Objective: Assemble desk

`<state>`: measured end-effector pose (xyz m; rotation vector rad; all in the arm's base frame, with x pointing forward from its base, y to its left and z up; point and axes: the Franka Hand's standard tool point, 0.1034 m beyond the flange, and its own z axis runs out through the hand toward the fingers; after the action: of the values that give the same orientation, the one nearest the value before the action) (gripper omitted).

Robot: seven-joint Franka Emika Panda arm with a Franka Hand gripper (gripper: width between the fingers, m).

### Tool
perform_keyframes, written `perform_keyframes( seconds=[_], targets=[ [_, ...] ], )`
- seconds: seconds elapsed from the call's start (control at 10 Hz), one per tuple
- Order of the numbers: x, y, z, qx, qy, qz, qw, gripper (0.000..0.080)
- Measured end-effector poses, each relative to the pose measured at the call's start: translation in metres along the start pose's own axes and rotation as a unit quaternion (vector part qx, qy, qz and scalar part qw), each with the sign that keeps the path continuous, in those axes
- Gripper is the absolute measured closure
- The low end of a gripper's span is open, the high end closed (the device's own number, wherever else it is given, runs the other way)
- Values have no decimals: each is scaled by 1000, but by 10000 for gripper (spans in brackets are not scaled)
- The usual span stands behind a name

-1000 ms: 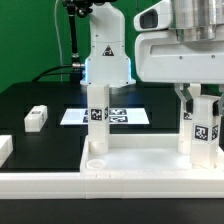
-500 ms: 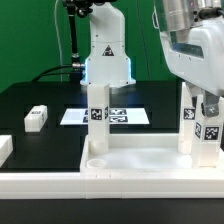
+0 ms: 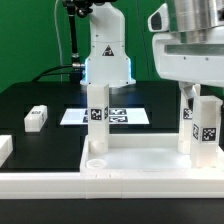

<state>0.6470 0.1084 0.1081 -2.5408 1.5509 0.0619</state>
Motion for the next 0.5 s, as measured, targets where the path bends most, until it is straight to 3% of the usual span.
perform_keyframes(
  seconds=[0.3,0.4,0.5],
  targets=[
    [2,1,0,-2,2,-100,995,152],
    [3,1,0,-4,5,-164,986,152],
    [4,-1,-1,-8,11,-285,958,151]
  ],
)
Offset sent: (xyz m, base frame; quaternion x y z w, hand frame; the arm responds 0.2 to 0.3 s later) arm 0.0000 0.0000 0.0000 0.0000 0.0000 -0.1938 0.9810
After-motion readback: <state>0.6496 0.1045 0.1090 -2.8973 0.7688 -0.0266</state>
